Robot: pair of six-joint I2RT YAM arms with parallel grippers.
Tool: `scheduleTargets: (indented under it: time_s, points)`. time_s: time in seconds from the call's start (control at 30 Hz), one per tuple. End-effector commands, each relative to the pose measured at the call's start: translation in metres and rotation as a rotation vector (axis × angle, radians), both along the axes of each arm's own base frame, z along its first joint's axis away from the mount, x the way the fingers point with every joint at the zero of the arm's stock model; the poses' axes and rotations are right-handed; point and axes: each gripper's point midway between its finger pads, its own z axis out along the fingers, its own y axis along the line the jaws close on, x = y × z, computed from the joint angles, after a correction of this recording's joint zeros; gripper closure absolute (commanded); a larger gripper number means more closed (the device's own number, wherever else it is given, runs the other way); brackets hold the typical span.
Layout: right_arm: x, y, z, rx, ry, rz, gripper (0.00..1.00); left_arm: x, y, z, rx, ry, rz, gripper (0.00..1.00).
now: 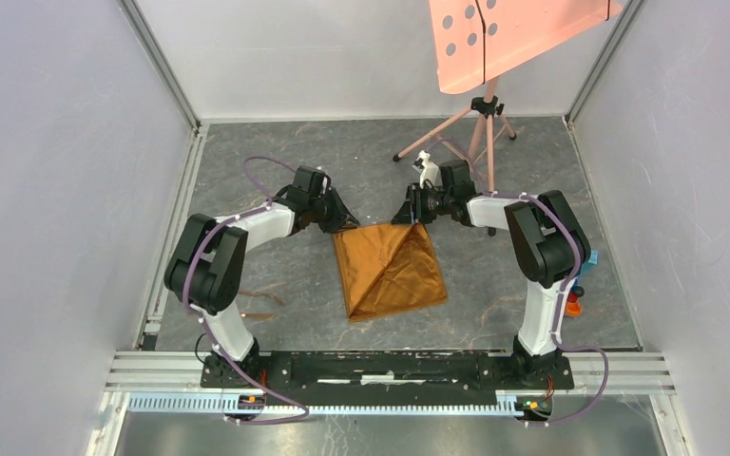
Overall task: Fold the napkin into a case and place the utensils inside
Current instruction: Smooth out the upper triangle-folded napkin at the center of the board.
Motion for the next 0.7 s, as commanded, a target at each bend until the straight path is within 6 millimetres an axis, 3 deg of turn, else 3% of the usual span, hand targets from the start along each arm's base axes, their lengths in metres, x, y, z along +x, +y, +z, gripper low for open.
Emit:
scheduleTargets:
  time_s: [0.0, 0.27, 0.4, 0.67]
  points:
    - [0.013, 0.002, 0.0, 0.026, -0.052, 0.023, 0.61, 0.01, 0.011, -0.013, 0.06, -0.051, -0.014, 0.8]
    - [0.009, 0.0, 0.035, 0.045, -0.101, 0.014, 0.58, 0.004, 0.027, -0.027, 0.159, -0.034, -0.018, 0.81]
    - [0.003, -0.008, 0.043, 0.019, -0.12, 0.002, 0.55, -0.004, 0.038, -0.033, 0.216, -0.017, -0.02, 0.81]
    - [-0.006, -0.02, 0.033, -0.005, -0.111, -0.007, 0.54, -0.009, 0.051, 0.005, 0.252, -0.114, -0.015, 0.66]
